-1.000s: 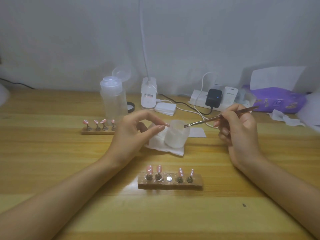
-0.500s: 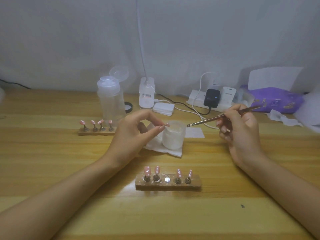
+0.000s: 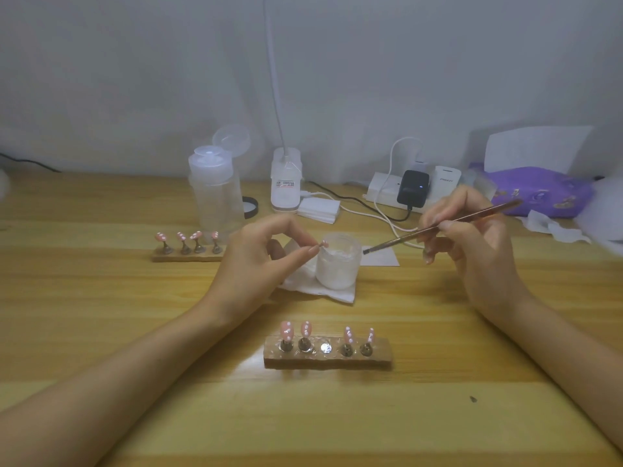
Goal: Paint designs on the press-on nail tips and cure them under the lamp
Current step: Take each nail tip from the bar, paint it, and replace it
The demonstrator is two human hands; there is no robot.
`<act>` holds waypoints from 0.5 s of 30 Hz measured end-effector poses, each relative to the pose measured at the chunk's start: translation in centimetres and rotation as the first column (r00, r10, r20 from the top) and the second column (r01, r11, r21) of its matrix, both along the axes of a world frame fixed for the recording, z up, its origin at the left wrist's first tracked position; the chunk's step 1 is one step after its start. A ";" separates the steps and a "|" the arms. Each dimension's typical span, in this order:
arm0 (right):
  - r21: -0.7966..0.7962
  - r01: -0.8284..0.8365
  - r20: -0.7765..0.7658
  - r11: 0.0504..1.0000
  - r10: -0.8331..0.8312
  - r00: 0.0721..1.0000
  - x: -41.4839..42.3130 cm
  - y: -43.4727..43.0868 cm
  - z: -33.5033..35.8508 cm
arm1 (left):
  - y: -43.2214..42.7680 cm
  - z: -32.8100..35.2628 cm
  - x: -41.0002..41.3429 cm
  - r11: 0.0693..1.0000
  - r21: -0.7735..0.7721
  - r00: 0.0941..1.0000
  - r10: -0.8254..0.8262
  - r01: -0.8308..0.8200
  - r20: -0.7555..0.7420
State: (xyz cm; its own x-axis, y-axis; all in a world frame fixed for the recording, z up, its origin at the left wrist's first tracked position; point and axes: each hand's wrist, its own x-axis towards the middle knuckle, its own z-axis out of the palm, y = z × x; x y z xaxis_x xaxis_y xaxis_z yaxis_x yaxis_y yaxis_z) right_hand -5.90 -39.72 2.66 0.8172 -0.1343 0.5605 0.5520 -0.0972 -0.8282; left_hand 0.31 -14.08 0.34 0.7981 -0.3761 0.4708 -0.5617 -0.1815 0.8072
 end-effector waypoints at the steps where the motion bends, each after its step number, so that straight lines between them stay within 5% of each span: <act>1: 0.011 0.005 0.000 1.000 -0.005 1.000 0.1 -0.2 -0.1 | 0.0 0.0 0.0 1.000 -0.001 1.000 -0.003 0.003 -0.001; 7: 0.253 0.062 -0.047 0.966 -0.052 0.998 0.6 -0.4 -0.5 | 0.3 1.0 -0.2 0.994 -0.107 0.996 0.009 -0.019 -0.086; 15: 0.320 0.095 -0.118 0.943 -0.060 0.991 0.8 -0.2 -0.6 | 1.4 3.9 -1.0 0.990 -0.115 0.962 -0.104 0.076 -0.255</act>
